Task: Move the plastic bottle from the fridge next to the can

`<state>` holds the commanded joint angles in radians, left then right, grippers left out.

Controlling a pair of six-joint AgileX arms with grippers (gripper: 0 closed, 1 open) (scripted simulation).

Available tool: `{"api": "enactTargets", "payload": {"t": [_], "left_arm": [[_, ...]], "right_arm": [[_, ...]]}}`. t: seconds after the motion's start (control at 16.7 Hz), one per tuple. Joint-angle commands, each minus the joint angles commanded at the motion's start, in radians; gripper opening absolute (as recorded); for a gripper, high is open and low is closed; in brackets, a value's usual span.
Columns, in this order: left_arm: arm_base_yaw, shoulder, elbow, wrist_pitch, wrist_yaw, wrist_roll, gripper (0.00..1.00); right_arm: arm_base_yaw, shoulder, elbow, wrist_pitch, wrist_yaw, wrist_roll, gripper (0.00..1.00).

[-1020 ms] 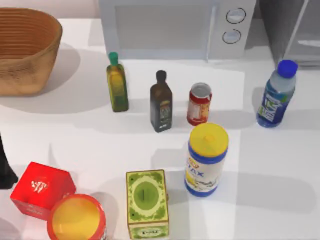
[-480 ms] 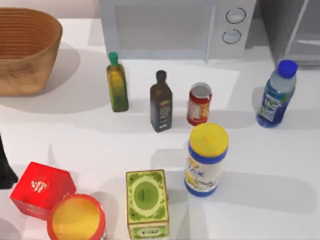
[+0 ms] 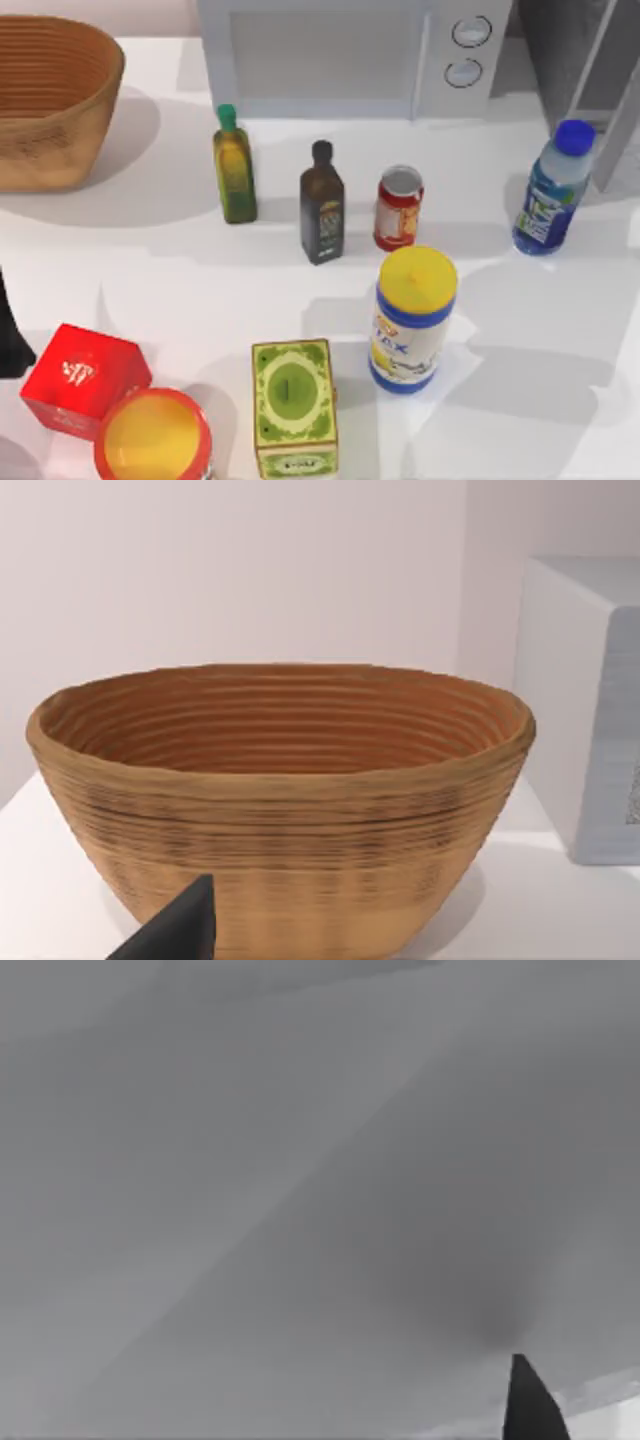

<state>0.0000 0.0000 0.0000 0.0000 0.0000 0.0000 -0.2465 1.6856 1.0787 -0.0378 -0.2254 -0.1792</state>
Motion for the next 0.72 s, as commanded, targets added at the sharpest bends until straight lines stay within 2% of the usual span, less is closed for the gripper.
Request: {"api": "enactTargets", "payload": {"t": [0.18,0.3,0.72], "left_arm": [[0.000,0.000,0.000,0.000,0.000,0.000,1.00],[0.000,0.000,0.000,0.000,0.000,0.000,1.00],[0.000,0.000,0.000,0.000,0.000,0.000,1.00]], "right_arm": [[0.155,-0.044,-0.057,0.063,0.127,0.110,1.00],[0.207,-0.062,-0.079,0.089,0.176,0.153,1.00],[0.201,-0.049,-0.072,0.089,0.194,0.159,1.00]]}}
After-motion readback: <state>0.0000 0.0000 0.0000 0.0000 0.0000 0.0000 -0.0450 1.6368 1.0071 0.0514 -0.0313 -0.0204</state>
